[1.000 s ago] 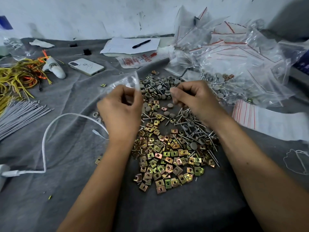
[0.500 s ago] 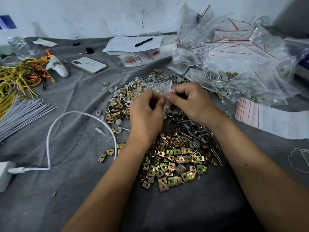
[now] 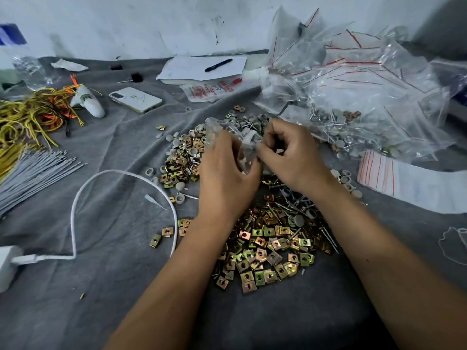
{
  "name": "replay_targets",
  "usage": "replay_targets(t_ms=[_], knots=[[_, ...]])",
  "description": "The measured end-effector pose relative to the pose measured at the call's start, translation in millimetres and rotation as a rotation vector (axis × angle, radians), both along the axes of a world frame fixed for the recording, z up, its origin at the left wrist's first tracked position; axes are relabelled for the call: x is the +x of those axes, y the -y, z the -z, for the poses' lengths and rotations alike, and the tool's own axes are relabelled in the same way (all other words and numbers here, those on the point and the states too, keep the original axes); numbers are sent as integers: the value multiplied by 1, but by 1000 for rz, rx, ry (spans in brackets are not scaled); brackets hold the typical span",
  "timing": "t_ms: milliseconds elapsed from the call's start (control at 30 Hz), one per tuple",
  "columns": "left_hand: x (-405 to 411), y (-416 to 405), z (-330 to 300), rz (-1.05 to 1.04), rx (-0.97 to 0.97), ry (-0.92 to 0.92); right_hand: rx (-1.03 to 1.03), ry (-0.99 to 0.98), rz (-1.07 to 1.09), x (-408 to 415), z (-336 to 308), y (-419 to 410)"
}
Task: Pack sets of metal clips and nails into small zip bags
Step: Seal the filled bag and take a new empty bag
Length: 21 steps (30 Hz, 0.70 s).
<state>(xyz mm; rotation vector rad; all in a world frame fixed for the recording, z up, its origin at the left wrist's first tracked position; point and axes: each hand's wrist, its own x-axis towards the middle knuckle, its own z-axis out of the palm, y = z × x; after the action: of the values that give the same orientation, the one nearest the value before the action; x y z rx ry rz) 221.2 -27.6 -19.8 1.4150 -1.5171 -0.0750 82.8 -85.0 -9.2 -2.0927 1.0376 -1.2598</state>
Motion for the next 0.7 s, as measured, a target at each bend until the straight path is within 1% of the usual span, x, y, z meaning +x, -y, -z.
replay_targets(t_ms=[67, 133, 200, 267, 333, 367, 400, 467, 533, 600, 667, 700], knots=[[3, 1, 0, -33, -19, 27, -21, 8, -27, 2, 0, -1], [6, 1, -1, -50, -52, 18, -51, 9, 7, 2, 2, -1], [10, 0, -4, -61, -91, -38, -74, 4, 95, -1, 3, 2], [18, -1, -7, -141, -126, -90, -69, 26, 218, -8, 3, 7], [29, 0, -10, -265, -162, -186, -35, 93, 300, -17, 1, 12], [33, 0, -11, -287, -172, -256, 6, 153, 283, -20, 0, 13], [34, 0, -12, -284, -175, -304, 72, 235, 219, -22, -1, 13], [30, -2, -12, -230, -137, -313, 259, 436, -5, -20, -4, 11], [22, -3, -12, -116, -5, -352, 446, 570, -281, -17, -5, 8], [19, -2, -12, 20, 136, -489, 581, 633, -487, -16, -6, 5], [19, 1, -13, 87, 212, -669, 665, 690, -587, -17, -6, 4], [21, 2, -13, 84, 235, -727, 705, 733, -621, -18, -6, 4]])
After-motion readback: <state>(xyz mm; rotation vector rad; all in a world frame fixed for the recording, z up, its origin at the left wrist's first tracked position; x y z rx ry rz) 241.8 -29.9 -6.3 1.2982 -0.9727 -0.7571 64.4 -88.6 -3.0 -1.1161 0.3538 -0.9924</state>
